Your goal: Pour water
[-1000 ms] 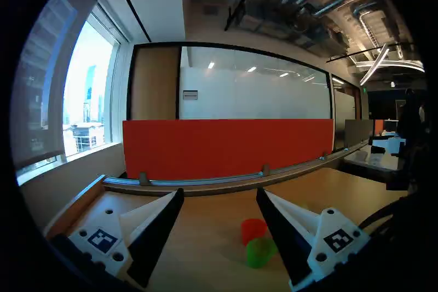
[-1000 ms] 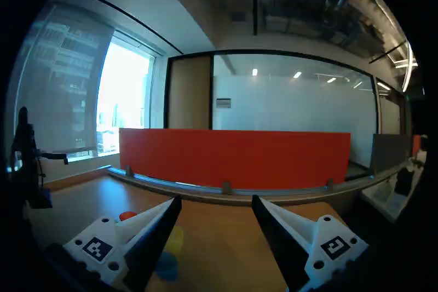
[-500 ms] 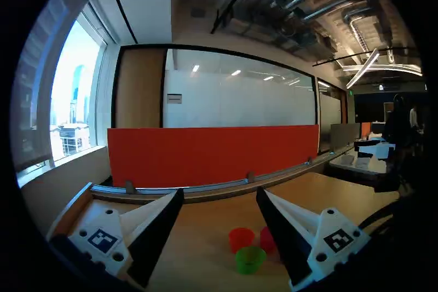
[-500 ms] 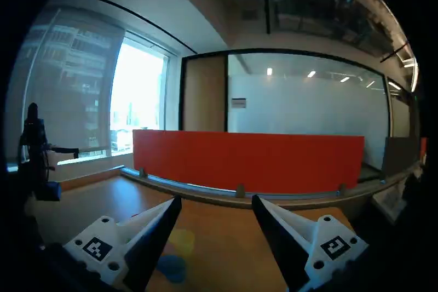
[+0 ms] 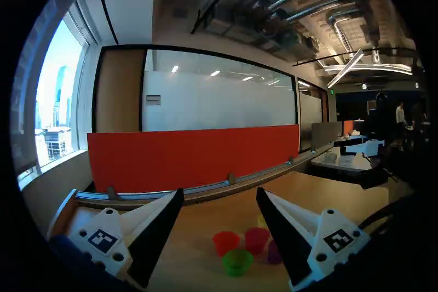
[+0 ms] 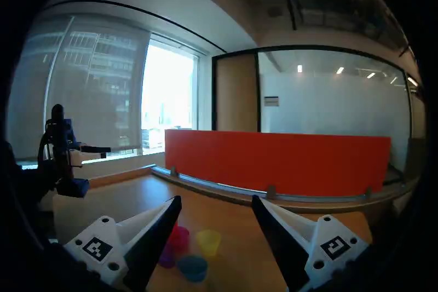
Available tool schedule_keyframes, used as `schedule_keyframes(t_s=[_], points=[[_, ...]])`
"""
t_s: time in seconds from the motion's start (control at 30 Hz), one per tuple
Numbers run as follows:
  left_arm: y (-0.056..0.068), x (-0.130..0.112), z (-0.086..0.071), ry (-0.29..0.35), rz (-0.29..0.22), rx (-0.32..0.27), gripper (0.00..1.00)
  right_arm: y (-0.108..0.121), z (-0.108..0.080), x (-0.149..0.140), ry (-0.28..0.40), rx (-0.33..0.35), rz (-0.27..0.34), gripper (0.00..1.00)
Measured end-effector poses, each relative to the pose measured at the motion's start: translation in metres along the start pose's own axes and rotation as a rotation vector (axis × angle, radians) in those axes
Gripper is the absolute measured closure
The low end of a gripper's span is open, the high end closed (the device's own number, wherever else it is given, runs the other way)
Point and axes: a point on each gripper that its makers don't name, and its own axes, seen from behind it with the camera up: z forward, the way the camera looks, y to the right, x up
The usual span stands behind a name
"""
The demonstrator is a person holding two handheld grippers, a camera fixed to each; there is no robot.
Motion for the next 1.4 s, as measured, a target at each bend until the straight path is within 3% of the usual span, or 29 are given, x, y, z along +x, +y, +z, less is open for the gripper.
schedule_keyframes(t_s=[0.17,0.37,0.67,1.07,1.4], points=[[0.000,-0.004,0.004,-0.012,-0.010,-0.033,0.02,-0.008,0.002,-0.001,-0.009,0.049,-0.009,0.01],[-0.003,-0.008,0.007,-0.033,0.015,-0.045,0.02,-0.016,0.003,0.004,-0.023,0.103,0.007,0.01],[0.014,-0.013,0.012,-0.052,0.029,-0.144,0.02,-0.031,0.008,-0.007,-0.058,0.184,-0.033,0.01],[0.015,-0.047,0.018,-0.138,0.021,-0.212,0.02,-0.041,0.015,-0.036,-0.145,0.250,-0.060,0.01],[0.013,-0.084,0.023,-0.224,0.034,-0.250,0.02,-0.038,0.022,-0.068,-0.211,0.255,-0.092,0.01]])
